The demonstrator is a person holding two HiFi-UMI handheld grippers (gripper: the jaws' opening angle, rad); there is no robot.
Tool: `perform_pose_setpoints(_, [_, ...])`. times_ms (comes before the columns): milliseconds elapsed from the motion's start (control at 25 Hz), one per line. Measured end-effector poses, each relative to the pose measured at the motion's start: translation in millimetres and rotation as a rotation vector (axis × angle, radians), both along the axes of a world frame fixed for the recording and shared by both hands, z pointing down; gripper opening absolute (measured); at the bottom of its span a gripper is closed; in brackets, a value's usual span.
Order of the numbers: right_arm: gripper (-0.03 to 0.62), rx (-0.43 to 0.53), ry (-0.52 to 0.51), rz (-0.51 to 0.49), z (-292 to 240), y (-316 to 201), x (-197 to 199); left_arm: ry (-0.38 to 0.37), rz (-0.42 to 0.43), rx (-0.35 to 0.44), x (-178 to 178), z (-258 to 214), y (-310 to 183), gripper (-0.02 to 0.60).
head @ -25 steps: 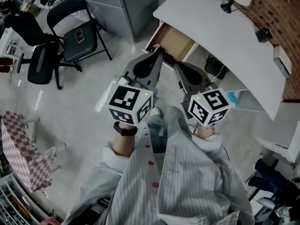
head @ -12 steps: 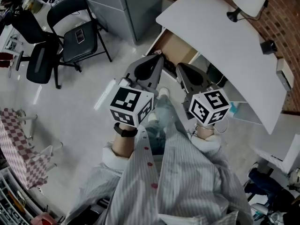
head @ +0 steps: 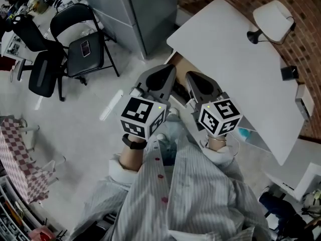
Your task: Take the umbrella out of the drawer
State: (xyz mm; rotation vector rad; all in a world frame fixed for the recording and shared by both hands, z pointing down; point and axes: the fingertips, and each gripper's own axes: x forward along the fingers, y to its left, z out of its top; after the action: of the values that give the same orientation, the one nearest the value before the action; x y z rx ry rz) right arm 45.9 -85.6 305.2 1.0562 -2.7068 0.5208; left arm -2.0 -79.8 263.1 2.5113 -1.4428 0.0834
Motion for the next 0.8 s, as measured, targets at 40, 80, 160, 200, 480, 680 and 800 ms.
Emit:
perform_pose_setpoints(40, [0.035,-0.002,0.003,-0.003,-1.1,-9.5,0.2,0.001,-0.003,-0.001,0.5,-1.7,-9.1,0.009])
perform_pose_setpoints(80, [0.036,-0.003,0.005,-0.007,-2.5,-18.9,0.4,0.002,-0.008,-0.001,0.6,-3.4,-18.0,0.009])
perform_pose_setpoints(160, [0.035,-0.002,0.006,-0.016,-5.3,-36.6,0.7,0.004,-0.021,0.0,0.2,-6.1,-35.3,0.009])
perform_pose_setpoints(200, [0.036,0.001,0.008,-0.022,-6.2,-44.6,1.0,0.003,-0.028,0.001,0.2,-6.8,-43.3,0.009])
perform_pose_setpoints(480, [0.035,0.003,0.028,-0.074,-2.0,-80.6,-11.2,0.011,-0.073,-0.01,-10.1,1.6,-78.9,0.009])
perform_pose_setpoints(680, [0.035,-0.015,0.043,-0.082,7.0,-94.2,-18.3,0.01,-0.085,-0.051,-16.3,17.8,-89.9,0.009])
perform_pose_setpoints(800, [0.035,-0.031,0.048,-0.076,13.1,-99.7,-21.8,0.011,-0.088,-0.073,-20.7,26.8,-96.6,0.009])
